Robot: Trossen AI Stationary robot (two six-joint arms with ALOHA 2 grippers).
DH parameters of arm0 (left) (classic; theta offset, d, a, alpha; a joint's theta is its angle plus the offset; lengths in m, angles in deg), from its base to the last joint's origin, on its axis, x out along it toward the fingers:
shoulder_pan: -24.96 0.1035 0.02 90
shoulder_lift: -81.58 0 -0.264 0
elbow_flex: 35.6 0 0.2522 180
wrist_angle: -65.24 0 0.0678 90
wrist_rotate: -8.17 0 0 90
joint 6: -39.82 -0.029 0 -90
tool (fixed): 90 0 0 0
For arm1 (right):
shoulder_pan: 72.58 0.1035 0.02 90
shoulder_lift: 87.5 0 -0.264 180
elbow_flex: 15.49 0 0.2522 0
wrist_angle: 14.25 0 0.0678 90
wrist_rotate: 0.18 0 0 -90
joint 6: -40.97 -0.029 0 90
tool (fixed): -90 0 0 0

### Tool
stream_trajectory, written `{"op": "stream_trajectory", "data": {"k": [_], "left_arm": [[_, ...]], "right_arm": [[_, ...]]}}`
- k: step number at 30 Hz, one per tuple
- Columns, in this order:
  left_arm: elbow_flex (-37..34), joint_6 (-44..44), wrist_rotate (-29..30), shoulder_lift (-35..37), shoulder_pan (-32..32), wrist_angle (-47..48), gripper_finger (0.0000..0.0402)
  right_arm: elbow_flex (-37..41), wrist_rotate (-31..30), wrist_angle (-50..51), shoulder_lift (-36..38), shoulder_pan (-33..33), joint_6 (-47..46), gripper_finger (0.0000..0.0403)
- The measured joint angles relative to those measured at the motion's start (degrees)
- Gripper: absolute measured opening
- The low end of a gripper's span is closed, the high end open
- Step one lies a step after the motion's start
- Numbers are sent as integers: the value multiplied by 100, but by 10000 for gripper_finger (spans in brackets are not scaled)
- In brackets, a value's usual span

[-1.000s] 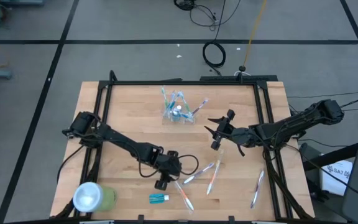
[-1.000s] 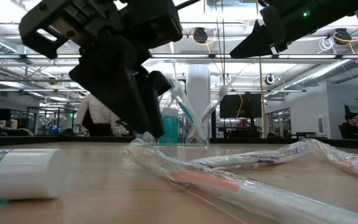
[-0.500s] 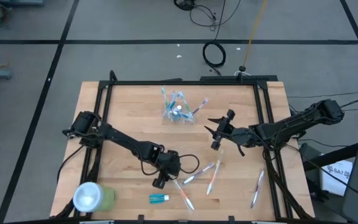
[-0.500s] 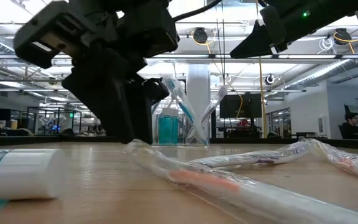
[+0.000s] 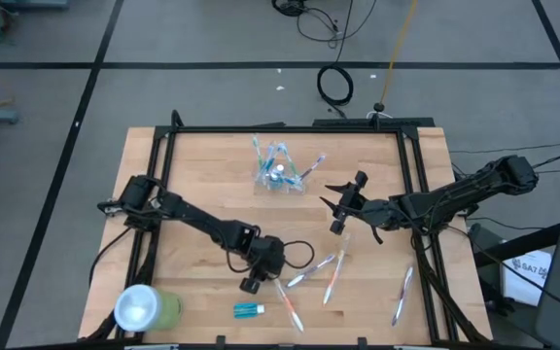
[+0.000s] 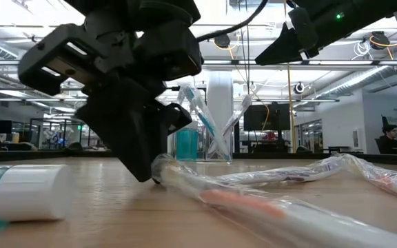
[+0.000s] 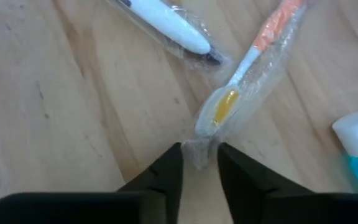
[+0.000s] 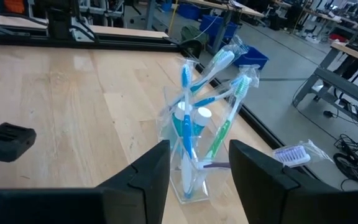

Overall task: Pick & Place toothbrushing station
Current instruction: Put the left orange toothbrush into the left section of the transparent organizer

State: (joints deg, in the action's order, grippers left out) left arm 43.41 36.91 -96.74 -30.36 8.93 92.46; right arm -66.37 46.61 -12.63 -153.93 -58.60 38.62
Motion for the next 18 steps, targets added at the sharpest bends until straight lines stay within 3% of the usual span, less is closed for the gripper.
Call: {"op": "stream_trajectory", "data": {"k": [9, 14, 18], "left_arm": [[-2, -17, -5, -4, 56, 37, 8], [-4, -17, 178, 97, 58, 280, 8], [-17, -122, 699, 476, 56, 717, 3]], "right_arm": [[0, 1, 2, 0, 0, 0, 155], [0, 1, 2, 0, 0, 0, 155], [0, 1, 3, 0, 0, 0, 155]]}}
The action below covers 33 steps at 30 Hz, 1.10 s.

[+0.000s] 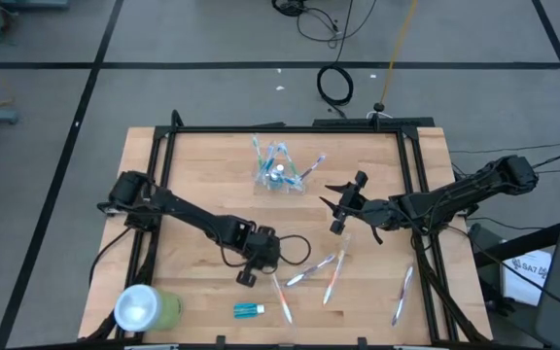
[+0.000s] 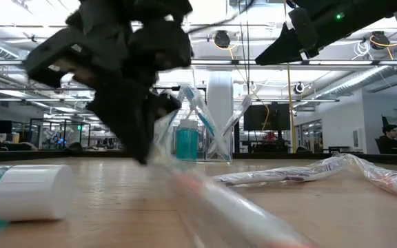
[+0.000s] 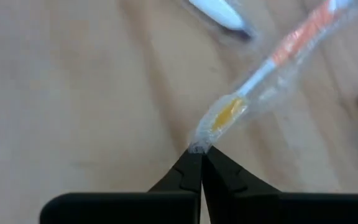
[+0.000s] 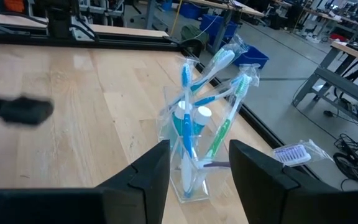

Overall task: Pick & Place toothbrushing station
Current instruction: Put the left orange toothbrush into the left section of the transparent organizer

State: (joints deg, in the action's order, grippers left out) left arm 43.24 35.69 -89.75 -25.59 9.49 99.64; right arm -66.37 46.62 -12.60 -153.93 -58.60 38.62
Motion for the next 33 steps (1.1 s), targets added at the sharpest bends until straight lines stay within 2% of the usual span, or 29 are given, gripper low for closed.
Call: {"op": "stream_trajectory", "data": {"k": [7, 12, 18, 25, 29, 33], "left_arm": [[6, -31, 1361, 1080, 2, 825, 4], [6, -298, 2582, 1897, 0, 1334, 3], [8, -897, 4146, 2655, 87, 1380, 2], [17, -1529, 5990, 3144, 437, 574, 2], [17, -2336, 6495, 3166, 781, -312, 2], [17, -2742, 6556, 3151, 1224, -942, 1]], "right_arm": [[0, -2, 2, 2, 0, 0, 155], [0, -4, 3, 2, -4, 0, 155], [0, -6, 0, 2, -7, 0, 155], [0, -3, -1, 2, -13, 0, 155], [0, -4, 0, 0, -13, 0, 155], [0, -2, 1, 1, -13, 0, 155]]}}
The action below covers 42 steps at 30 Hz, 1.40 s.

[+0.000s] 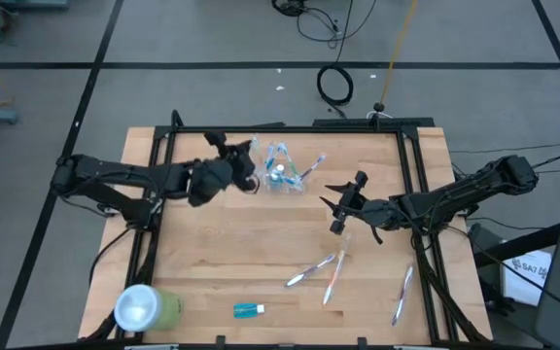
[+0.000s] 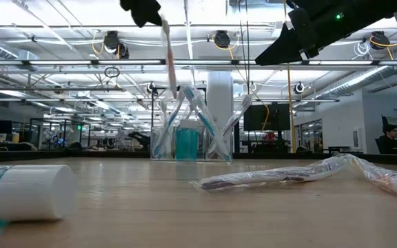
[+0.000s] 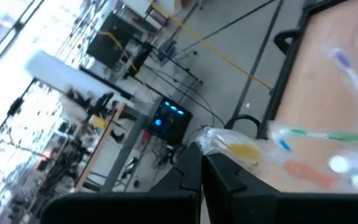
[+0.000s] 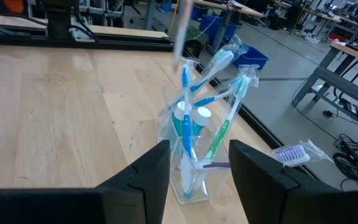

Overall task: Pick & Place toothbrushing station
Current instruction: Put the left orange toothbrush into the left section of the transparent organizer

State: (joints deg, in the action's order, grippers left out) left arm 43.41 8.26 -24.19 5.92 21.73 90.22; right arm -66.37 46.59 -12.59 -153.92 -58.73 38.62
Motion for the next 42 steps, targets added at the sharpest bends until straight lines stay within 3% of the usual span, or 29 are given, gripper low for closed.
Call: {"op": "stream_trajectory", "data": {"k": [10, 29, 42], "left_arm": [[-2, 1081, -1011, -26, 865, 445, 1], [-7, 1721, -812, -1291, 1060, 671, 0], [-2, 2018, -1048, -1868, 997, 917, 6]], "right_arm": [[0, 0, 0, -1, 0, 0, 155], [0, 0, 0, -1, 0, 0, 155], [0, 0, 2, -1, 0, 0, 155]]}}
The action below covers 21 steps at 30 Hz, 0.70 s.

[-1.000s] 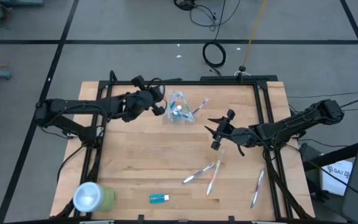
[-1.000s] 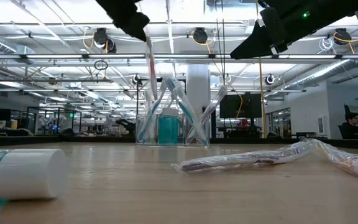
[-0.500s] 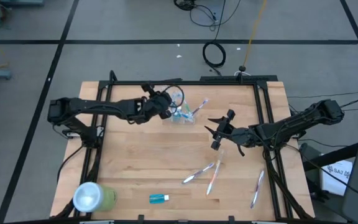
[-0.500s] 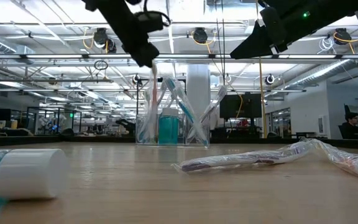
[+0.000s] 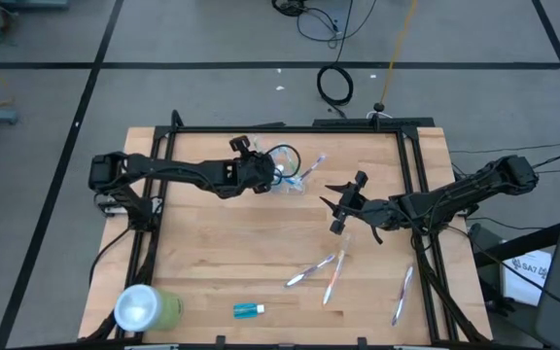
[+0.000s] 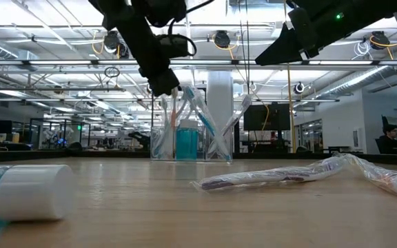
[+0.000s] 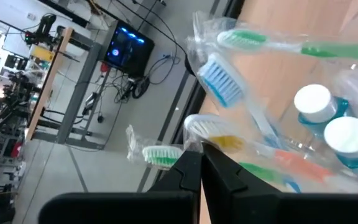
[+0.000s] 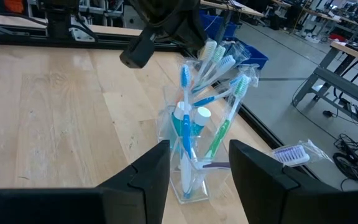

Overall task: Pick & Place toothbrushing station
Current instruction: Put the left orange toothbrush into the left section of the transparent organizer, then put the mouthwash into the middle section of the transparent organizer

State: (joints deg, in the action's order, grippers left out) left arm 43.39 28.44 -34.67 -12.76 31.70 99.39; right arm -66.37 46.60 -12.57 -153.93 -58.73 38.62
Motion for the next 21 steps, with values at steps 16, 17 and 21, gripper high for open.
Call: {"op": "stream_trajectory", "data": {"k": [16, 17, 21], "left_arm": [[-2, -146, 525, 39, -221, 113, 114], [-2, -191, 527, 69, -274, 190, 120], [-2, -128, 530, 370, -514, 506, 137]], "right_arm": [[1, 0, 0, 0, 0, 0, 155], [0, 0, 0, 2, 0, 1, 155], [0, 0, -2, 0, 0, 0, 155]]}}
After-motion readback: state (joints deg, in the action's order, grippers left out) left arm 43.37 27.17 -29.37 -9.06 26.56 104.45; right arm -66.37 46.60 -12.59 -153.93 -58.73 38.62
